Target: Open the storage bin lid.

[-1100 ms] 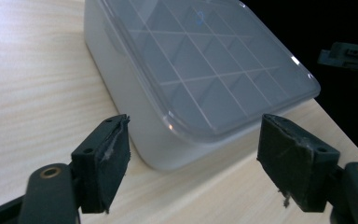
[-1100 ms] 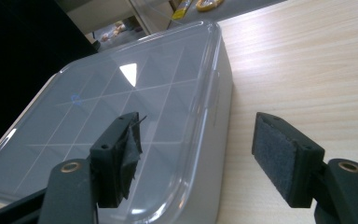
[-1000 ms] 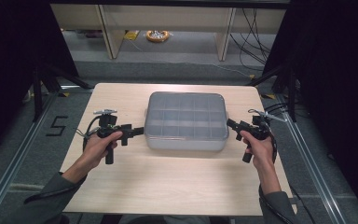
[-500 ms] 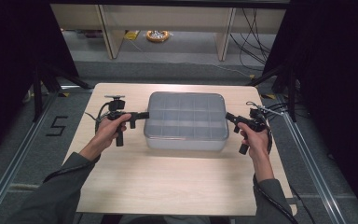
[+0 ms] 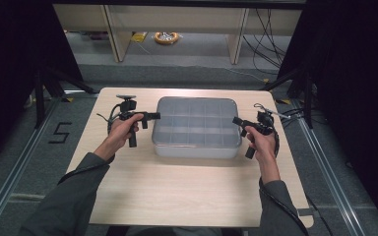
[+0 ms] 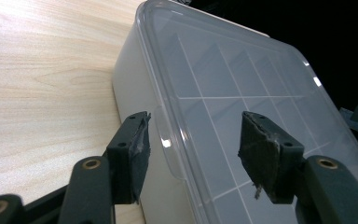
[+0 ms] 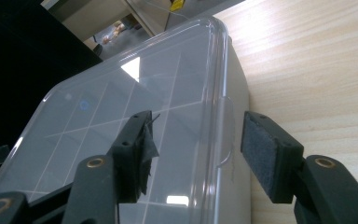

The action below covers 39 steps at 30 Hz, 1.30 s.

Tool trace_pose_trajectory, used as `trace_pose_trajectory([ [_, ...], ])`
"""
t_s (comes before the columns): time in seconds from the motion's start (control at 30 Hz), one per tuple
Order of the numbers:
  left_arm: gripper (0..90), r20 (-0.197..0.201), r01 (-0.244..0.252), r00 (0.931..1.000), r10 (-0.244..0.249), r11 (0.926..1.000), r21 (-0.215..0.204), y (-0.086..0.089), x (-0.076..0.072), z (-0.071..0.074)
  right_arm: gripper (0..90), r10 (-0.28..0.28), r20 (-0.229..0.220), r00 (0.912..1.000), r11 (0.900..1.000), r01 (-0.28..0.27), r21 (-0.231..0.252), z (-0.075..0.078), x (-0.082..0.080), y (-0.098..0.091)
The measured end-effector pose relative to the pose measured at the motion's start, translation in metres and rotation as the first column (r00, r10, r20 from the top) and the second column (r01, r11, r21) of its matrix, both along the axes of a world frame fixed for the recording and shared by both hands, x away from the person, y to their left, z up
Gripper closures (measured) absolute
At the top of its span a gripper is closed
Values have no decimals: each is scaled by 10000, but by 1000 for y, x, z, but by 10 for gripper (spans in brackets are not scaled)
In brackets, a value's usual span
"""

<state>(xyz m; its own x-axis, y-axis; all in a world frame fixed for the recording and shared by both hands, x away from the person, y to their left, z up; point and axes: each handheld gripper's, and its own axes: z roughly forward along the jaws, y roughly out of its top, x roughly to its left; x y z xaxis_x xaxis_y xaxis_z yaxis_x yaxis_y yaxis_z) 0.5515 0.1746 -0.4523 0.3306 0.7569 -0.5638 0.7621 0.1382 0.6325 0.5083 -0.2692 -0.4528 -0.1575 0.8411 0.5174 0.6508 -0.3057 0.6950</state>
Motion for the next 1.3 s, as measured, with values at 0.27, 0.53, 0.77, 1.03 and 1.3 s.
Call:
trace_pose_trajectory([
  [0.27, 516, -229, 115, 9997, -110, 9997, 221, -9, 2, -8, 466, -256, -849, 9961, 9962, 325, 804, -1, 0, 10],
  [0.53, 570, -72, -158, 9998, 160, 9998, 153, -10, -1, -5, 508, -528, -1128, 9922, 9931, 640, 984, -3, -2, 10],
  [0.77, 579, 47, -309, 9995, 308, 9994, 130, -11, -4, -3, 534, -723, -551, 9959, 9959, 751, 514, -2, -2, 11],
  [1.03, 594, 53, -457, 9989, 457, 9990, -8, -9, -9, 1, 603, -998, -177, 9948, 9947, 1002, 212, 4, -8, 13],
  [1.3, 629, 318, -532, 9980, 542, 9981, -319, -5, -14, 12, 634, -960, 615, 9935, 9947, 935, 420, 18, -14, 11],
])
